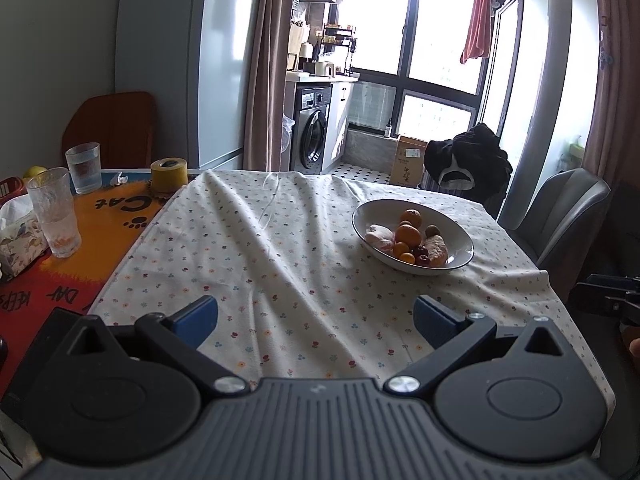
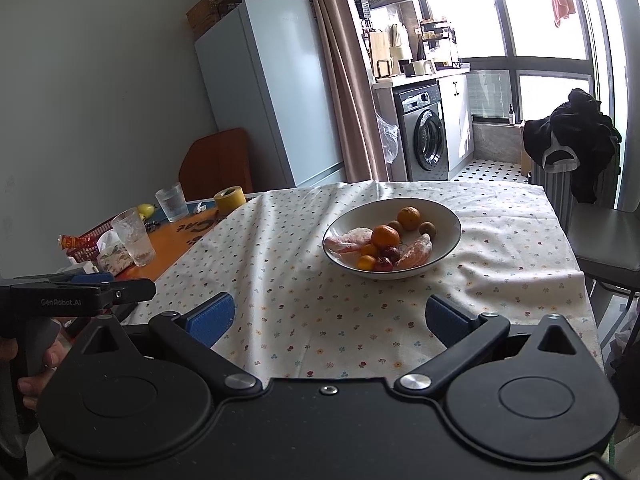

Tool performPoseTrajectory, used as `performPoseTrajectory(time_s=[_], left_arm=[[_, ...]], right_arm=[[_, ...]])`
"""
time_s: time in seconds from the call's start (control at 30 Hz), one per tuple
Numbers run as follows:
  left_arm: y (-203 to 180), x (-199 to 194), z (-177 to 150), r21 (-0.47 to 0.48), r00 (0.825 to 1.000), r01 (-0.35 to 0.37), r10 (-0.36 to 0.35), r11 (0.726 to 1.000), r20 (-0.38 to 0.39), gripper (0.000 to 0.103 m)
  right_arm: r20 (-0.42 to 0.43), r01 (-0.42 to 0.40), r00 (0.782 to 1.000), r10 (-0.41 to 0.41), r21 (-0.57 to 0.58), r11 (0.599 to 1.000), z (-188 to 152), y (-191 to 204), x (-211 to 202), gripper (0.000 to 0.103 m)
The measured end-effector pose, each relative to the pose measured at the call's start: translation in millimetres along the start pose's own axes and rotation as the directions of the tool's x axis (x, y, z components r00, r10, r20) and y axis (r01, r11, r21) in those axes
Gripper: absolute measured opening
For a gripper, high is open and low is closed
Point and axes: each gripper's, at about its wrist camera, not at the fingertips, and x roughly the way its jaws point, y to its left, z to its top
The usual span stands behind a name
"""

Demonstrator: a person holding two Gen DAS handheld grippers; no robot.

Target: Organize fruits

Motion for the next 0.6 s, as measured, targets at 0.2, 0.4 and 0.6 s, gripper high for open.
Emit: performPoseTrajectory(time_s=[0.2,0.4,0.6], left_arm=[[-0.9,1.3,-1.1,0.007,1.0,-0.002,0.002,1.0,0.003,0.103],[-2.7,3.4,-2.8,0.015,1.0,-0.002,0.002,1.0,-0.004,0.103],[-3.8,4.3,-3.9,0.017,1.0,0.003,-0.003,1.0,-0.008,0.103]], right_arm=[[-0.001,-0.005,1.0,0.005,-0.005,1.0,-0.3,1.7,-0.7,0.103],[-0.002,-0.003,1.0,0.003,-0.004,1.0,0.3,2.2,-0.3,0.103],[-0.003,-0.004,1.0,0.004,-0.005,1.0,0.4,2.3,0.0,0.103]])
